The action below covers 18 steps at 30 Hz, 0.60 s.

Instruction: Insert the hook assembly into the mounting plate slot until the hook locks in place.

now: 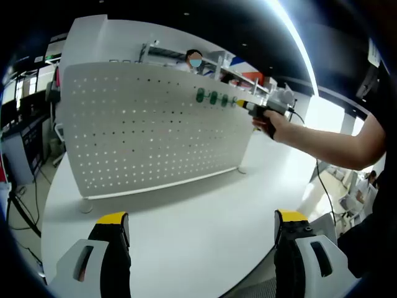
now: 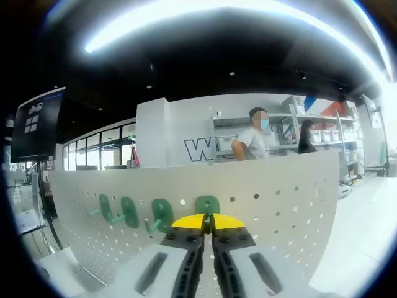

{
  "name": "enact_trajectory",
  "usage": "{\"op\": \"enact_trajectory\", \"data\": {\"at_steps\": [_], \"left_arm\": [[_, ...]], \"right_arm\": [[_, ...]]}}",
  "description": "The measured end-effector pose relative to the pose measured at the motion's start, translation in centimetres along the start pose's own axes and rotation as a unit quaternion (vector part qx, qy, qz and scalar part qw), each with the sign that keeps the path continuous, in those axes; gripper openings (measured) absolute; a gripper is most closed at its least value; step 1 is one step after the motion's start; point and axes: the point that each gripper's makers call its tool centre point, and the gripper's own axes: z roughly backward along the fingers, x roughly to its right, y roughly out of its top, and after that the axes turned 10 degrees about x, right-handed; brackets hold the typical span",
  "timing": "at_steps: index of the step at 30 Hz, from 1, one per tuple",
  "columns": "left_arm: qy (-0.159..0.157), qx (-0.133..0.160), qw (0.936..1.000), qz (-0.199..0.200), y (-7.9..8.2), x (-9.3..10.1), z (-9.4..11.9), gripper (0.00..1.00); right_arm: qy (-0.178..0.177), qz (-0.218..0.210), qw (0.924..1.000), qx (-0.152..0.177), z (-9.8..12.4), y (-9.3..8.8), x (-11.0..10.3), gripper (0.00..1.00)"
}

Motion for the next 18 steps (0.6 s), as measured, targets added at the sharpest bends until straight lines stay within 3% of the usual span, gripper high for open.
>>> {"op": "enact_trajectory", "data": {"at_steps": [18], "left_arm": [[-0.005,0.008,0.9999,-0.004,0.5,0.5,0.4,0.98]], "right_arm": [[0.017,0.020,0.9992,-0.031,1.4,0.3,-0.4,0.07]]}}
